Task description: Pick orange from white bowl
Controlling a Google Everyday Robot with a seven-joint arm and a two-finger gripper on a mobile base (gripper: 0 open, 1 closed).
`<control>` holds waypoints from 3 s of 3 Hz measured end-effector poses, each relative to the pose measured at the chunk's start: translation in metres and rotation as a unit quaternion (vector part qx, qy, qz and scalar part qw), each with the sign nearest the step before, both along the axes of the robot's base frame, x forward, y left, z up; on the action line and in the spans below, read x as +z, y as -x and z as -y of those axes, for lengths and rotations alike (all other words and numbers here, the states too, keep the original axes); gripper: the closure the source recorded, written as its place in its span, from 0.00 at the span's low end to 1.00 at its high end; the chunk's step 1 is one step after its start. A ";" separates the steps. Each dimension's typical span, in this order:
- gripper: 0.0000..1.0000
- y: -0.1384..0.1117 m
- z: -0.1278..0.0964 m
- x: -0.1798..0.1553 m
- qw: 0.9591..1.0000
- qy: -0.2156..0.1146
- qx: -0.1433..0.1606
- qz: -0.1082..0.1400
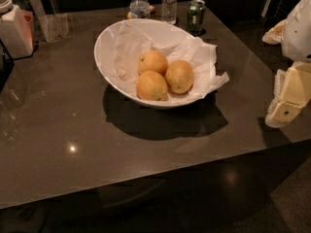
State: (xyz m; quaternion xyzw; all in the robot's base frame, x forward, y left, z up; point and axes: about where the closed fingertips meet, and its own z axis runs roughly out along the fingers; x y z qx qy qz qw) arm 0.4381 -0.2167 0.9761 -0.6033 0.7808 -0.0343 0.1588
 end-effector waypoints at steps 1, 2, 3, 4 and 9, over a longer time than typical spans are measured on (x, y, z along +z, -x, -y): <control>0.00 0.000 0.000 0.000 1.000 0.000 0.000 0.000; 0.00 -0.015 0.000 0.007 1.000 -0.019 -0.003 0.008; 0.00 -0.045 -0.007 0.016 0.998 -0.062 0.012 0.016; 0.00 -0.078 -0.024 0.023 0.993 -0.113 0.035 0.016; 0.00 -0.123 -0.085 -0.001 0.984 -0.153 0.091 -0.010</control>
Offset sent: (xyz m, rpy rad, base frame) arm 0.0353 -0.0021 0.0126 0.0892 -0.0188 -0.0140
